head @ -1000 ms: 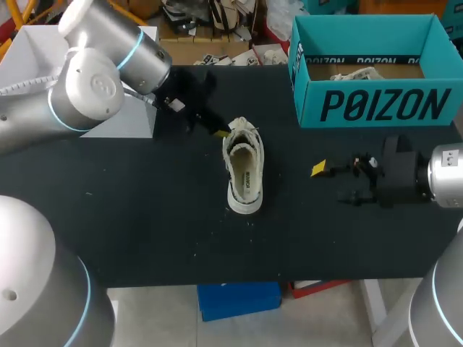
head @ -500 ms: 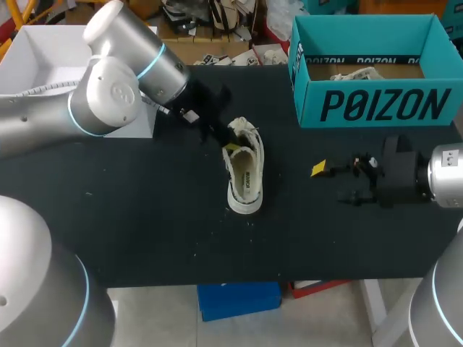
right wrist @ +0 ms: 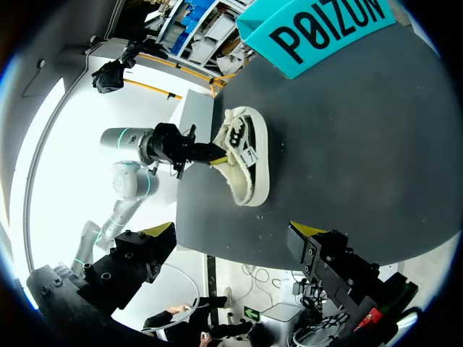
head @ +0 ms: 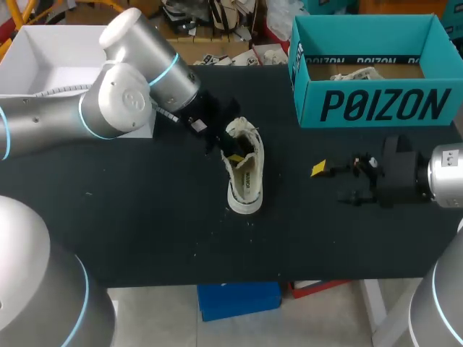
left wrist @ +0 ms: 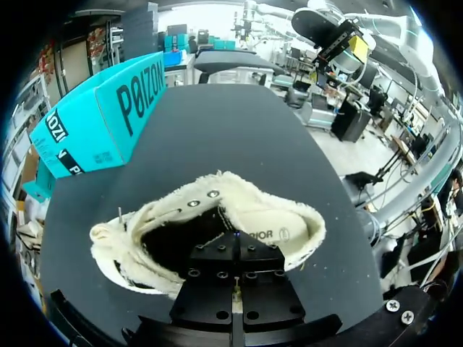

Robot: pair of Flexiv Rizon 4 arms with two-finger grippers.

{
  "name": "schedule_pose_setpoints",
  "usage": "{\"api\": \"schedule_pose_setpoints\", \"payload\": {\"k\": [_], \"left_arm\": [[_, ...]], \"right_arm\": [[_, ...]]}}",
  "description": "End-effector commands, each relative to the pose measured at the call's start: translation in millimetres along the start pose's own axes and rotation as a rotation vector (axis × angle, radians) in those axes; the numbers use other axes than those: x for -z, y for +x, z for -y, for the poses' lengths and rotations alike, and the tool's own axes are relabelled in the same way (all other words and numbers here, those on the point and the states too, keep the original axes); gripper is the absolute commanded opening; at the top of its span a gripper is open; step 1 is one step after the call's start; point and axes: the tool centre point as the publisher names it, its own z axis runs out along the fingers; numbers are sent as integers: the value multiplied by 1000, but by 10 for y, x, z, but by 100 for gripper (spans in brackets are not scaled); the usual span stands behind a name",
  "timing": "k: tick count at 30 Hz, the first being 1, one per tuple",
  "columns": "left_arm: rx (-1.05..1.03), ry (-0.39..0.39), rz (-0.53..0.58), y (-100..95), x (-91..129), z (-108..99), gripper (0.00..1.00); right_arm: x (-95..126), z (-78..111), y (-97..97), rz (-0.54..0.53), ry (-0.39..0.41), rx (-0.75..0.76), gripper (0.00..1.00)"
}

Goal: Take the shoe out of the shoebox, open the shoe tongue, remove and reinsert the insole, then place the shoe into the shoebox

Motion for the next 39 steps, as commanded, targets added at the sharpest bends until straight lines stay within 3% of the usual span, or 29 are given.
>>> {"api": "schedule_pose_setpoints", "payload": {"k": [1, 11, 20, 30, 35, 36, 37, 38, 39], "left_arm": [[-8, -9, 7, 84, 177, 15, 0], [-52, -37, 101, 379, 888, 37, 0], [91, -89, 191, 623, 1415, -303, 0], [99, 44, 220, 1035, 1739, -577, 0], [109, 64, 230, 1170, 1827, -709, 0], [104, 70, 228, 1192, 1840, -732, 3], [103, 73, 223, 1210, 1848, -750, 22], [100, 74, 222, 1221, 1852, -766, 45], [95, 74, 219, 1232, 1856, -780, 89]], "right_arm": [[-15, 2, 7, 3, -1, -1, 100], [-15, 2, 7, 3, -1, -1, 100], [-15, 2, 7, 3, -1, -1, 100], [-15, 2, 7, 3, -1, -1, 100], [-15, 2, 7, 3, -1, -1, 100], [-15, 2, 7, 3, -1, -1, 100], [-15, 2, 7, 3, -1, -1, 100], [-15, 2, 7, 3, -1, -1, 100], [-15, 2, 7, 3, -1, -1, 100]]}}
